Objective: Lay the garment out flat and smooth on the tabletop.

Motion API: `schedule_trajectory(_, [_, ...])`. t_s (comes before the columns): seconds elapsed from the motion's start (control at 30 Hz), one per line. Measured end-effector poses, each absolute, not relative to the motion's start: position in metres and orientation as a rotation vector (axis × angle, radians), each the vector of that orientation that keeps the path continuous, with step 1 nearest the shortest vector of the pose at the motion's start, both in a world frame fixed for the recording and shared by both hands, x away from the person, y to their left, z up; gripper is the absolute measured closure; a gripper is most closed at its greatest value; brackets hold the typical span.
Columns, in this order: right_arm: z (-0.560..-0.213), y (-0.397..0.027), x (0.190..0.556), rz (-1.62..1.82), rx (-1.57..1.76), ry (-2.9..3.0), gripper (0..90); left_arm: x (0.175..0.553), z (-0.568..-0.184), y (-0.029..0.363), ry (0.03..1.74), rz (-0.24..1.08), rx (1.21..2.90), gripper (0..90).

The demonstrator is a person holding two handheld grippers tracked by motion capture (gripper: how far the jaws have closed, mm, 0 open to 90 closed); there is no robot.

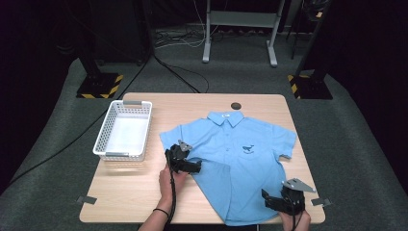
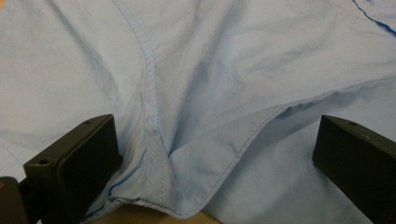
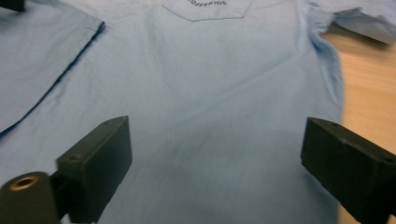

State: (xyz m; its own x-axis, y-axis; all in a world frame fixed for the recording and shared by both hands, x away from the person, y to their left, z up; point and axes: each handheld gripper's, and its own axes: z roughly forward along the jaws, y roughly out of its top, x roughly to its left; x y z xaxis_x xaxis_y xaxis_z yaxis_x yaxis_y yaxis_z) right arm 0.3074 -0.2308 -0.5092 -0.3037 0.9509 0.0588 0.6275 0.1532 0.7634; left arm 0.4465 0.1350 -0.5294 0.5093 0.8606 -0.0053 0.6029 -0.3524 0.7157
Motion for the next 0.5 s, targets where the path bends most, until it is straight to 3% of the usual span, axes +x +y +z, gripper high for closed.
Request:
schedule_trajectory(0.23, [-0.522,-0.213,0.347,0.815,1.474,2.123,1.6,0.447,-0.529,0.135,1.190,0.496,2.084,0.2])
schedule_trajectory(0.5, [-0.526,-0.227,0.342,0.829,1.503,2.098,0.0,0.447,-0.529,0.135,1.191,0.496,2.083,0.2])
